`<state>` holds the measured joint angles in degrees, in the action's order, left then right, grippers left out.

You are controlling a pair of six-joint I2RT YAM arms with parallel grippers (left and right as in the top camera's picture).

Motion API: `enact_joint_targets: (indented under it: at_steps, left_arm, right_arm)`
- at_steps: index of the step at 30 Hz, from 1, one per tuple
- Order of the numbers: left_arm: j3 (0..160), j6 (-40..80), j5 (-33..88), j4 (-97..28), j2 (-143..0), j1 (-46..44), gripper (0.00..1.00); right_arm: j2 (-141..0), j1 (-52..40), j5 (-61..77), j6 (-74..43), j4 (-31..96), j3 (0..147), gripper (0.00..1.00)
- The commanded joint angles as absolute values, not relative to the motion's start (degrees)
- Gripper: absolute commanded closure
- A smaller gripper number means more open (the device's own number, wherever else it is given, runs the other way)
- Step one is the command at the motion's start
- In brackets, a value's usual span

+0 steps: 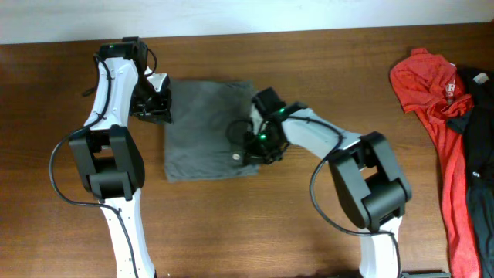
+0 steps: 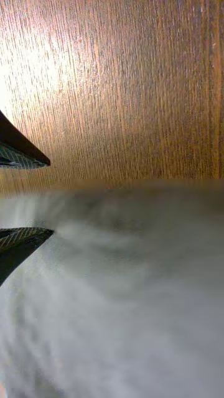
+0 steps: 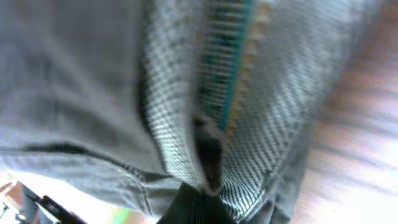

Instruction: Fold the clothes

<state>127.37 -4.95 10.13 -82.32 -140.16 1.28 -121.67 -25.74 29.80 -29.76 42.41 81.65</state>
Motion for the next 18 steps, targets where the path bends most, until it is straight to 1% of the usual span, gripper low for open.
enact_joint_targets:
  at_steps: [1,5,8,9,10,12,15,18]
  left_arm:
    - [127.24,-5.72,10.79,-82.78,-139.57,1.56,0.69]
    - [127.24,-5.72,11.03,-83.33,-139.57,1.74,0.68]
    - [127.24,-5.74,14.33,-81.91,-139.57,1.63,0.66]
    - [127.24,-5.74,14.68,-81.95,-139.57,1.52,0.67]
    - [127.24,-5.74,14.63,-82.5,-139.55,1.39,0.71]
    - [127.24,-5.74,14.63,-83.85,-139.11,1.39,0.74]
    - [127.9,-7.46,14.63,-85.65,-137.53,2.0,0.74]
    - [129.78,-7.42,17.26,-86.74,-134.21,3.31,0.73]
  right_arm:
    - [-122.34,-24.36,22.57,-28.27,46.35,79.72,0.96]
    - [-120.01,-25.19,22.61,-23.86,49.23,79.72,0.96]
    - [-117.32,-27.59,23.35,-22.2,51.44,79.72,0.96]
    - [-116.01,-28.67,23.42,-20.56,52.16,79.72,0.96]
    - [-114.5,-29.54,22.46,-19.14,52.69,79.72,0.96]
    - [-110.43,-30.59,17.02,-16.97,53.36,79.75,0.96]
    - [-101.78,-30.68,5.65,-10.79,51.72,79.75,0.96]
    - [-95.68,-29.61,2.92,-4.08,45.82,79.75,0.96]
